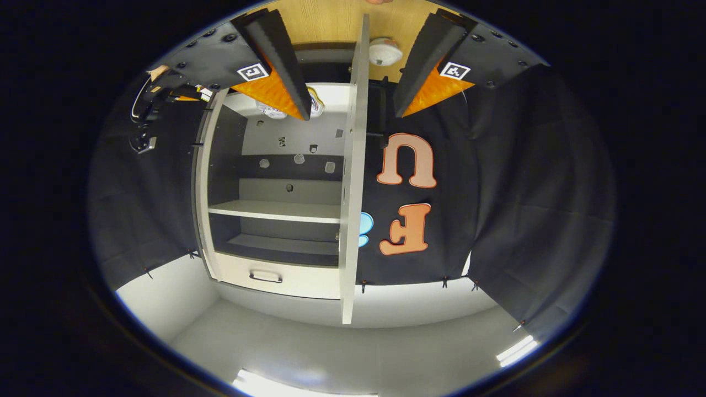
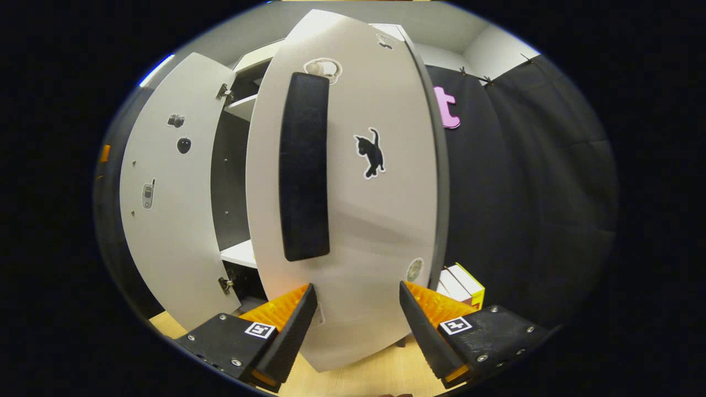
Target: Grab one shoe with the right hand and put it into the shoe cabinet, grab the other shoe with the left hand and put it into the shoe cabinet; then close the right door with the right hand and the left door with the left hand.
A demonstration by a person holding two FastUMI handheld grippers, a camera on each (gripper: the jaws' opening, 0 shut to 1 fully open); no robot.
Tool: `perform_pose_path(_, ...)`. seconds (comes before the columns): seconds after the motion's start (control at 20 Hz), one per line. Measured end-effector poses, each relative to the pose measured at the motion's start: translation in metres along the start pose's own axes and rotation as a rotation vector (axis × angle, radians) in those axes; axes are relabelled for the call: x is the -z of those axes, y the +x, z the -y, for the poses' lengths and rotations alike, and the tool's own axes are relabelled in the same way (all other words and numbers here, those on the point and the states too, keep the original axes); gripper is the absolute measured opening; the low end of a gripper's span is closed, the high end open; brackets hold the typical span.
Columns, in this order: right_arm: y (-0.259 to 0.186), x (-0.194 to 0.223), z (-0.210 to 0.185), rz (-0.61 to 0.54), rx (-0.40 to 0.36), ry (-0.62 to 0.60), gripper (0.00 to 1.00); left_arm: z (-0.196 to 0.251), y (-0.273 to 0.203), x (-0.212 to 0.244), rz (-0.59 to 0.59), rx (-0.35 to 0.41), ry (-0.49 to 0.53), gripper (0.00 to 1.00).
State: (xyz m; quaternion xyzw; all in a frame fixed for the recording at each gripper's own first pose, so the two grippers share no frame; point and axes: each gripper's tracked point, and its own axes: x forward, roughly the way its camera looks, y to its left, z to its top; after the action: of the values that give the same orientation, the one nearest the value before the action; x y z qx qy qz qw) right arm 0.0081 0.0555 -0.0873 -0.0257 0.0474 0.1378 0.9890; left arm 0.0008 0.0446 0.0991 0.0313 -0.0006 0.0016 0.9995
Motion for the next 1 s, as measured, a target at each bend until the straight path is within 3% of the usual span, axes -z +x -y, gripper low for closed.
perform_pose_path(0.1,0.023,0.006,-0.015,-0.004,0.003,-0.027,0.93,-0.006,0.0,-0.002,0.007,-0.009,0.01,0.96)
perform_pose_path(0.55,0.034,0.003,-0.019,-0.001,0.035,-0.028,0.9,-0.044,-0.007,0.011,-0.014,-0.018,-0.042,0.96)
perform_pose_path(0.85,0.044,0.002,-0.021,0.002,0.071,-0.027,0.9,-0.079,-0.001,0.036,-0.018,-0.022,-0.013,0.94)
perform_pose_path(0.95,0.046,0.002,-0.02,0.001,0.08,-0.027,0.9,-0.087,0.006,0.05,-0.032,-0.017,-0.013,0.99)
perform_pose_path(1.0,0.047,0.002,-0.02,0.001,0.085,-0.031,0.9,-0.091,0.01,0.06,-0.047,-0.013,-0.023,0.94)
